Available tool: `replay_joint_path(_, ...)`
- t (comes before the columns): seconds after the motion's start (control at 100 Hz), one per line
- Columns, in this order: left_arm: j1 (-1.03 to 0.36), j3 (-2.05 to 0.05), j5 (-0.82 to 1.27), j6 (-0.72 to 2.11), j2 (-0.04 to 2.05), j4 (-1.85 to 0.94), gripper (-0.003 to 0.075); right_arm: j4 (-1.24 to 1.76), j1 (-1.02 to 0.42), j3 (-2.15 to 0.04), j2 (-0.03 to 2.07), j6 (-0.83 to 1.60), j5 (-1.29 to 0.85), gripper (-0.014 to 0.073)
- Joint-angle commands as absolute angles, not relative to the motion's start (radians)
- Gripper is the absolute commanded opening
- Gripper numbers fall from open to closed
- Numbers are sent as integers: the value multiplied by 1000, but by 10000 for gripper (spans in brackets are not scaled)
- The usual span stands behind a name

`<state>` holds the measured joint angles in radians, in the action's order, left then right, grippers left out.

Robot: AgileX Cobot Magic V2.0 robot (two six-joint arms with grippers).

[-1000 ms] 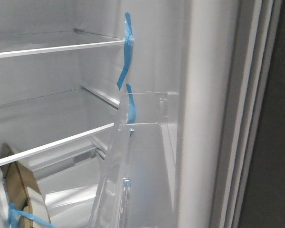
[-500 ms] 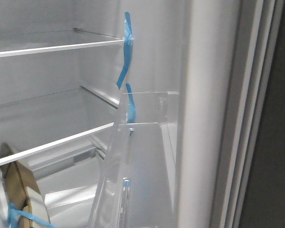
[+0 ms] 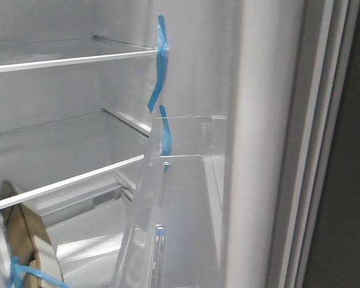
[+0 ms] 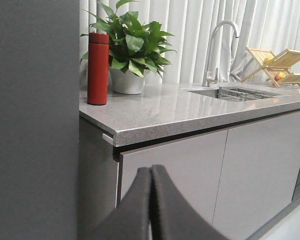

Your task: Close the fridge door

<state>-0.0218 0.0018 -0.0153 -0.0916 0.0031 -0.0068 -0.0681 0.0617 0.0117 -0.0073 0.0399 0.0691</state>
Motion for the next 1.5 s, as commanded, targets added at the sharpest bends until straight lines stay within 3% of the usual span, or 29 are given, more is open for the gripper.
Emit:
replay_joint_path(0.0,-23,30,-92,-95,22,-8,-21,-75,68,23,-19,43,143,-76)
replay_joint_path(0.21,-23,30,-92,-95,22,-8,-21,-75,68,-53,8,39,141,-76)
replay_joint_path(0.62,-23,30,-92,-95,22,-8,-21,-75,39,-476,251,39,-90,-76)
replay_joint_path(0.89,-23,30,-92,-95,22,-8,-21,-75,-122,-708,378,21,-143,-76)
replay_joint_path(1.49,-23,30,-92,-95,22,-8,-21,-70,-570,-925,552,-19,-164,-76)
